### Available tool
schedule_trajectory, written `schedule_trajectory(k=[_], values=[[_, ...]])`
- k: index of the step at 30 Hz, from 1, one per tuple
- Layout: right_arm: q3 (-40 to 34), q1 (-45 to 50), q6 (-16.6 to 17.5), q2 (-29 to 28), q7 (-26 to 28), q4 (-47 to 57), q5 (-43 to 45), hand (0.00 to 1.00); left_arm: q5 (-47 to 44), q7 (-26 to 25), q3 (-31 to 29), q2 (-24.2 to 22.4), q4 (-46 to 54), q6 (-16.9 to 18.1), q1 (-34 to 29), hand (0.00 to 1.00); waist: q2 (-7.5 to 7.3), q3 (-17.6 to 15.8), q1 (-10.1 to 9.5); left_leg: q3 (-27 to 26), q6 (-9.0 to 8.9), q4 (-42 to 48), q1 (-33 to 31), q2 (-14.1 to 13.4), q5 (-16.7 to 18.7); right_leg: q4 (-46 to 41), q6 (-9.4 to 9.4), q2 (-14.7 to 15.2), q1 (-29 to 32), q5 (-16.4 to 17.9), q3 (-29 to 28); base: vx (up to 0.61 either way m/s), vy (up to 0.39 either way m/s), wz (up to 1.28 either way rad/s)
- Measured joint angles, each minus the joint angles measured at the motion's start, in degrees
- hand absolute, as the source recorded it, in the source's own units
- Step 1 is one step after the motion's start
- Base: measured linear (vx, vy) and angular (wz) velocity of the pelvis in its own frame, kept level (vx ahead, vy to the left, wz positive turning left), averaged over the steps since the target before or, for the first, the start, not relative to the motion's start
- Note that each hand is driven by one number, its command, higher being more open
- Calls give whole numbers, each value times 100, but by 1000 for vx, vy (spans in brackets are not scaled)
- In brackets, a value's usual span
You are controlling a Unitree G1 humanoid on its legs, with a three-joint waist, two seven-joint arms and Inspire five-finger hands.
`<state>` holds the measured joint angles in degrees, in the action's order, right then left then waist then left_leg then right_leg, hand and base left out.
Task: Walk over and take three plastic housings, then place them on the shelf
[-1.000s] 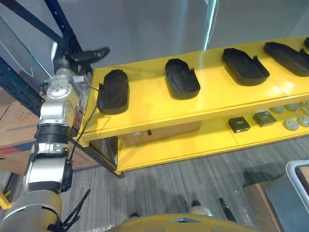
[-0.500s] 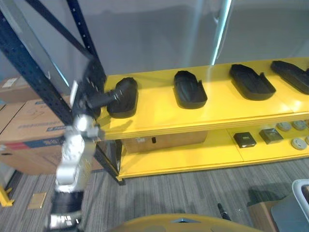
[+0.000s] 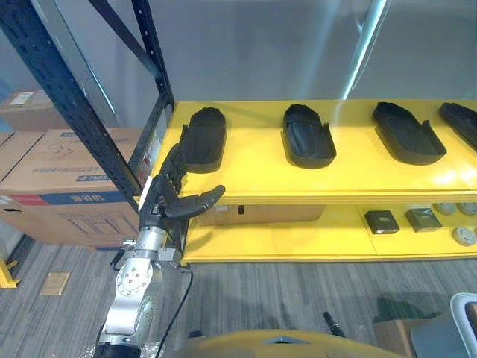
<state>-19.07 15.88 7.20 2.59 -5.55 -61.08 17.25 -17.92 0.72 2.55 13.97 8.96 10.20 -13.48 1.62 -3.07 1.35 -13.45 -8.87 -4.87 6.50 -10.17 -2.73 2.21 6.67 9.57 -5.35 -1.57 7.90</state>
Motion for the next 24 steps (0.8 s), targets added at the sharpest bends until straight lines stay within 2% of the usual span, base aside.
schedule_trajectory(k=[12, 17, 24], values=[[-15, -131, -1, 7, 34, -4, -1, 100, -160, -237, 121, 10, -424, -81, 22, 100, -5, -23, 39, 3, 3, 7, 68, -15, 2, 42, 27, -17, -91, -10, 30, 6, 0, 1], [-21, -110, -4, 7, 51, -3, -2, 100, -232, -401, 158, 7, -675, -161, 39, 100, -2, -33, 55, -42, -9, 5, 94, -26, 27, -4, -35, -26, -61, 37, -26, -34, 2, -4], [-24, -104, -11, 10, 65, 4, -2, 100, -284, -520, 169, 4, -876, -160, 266, 100, 12, -50, 69, -68, -33, 3, 98, -40, 45, 0, -28, -41, -50, 42, -57, 1, 0, -1]])
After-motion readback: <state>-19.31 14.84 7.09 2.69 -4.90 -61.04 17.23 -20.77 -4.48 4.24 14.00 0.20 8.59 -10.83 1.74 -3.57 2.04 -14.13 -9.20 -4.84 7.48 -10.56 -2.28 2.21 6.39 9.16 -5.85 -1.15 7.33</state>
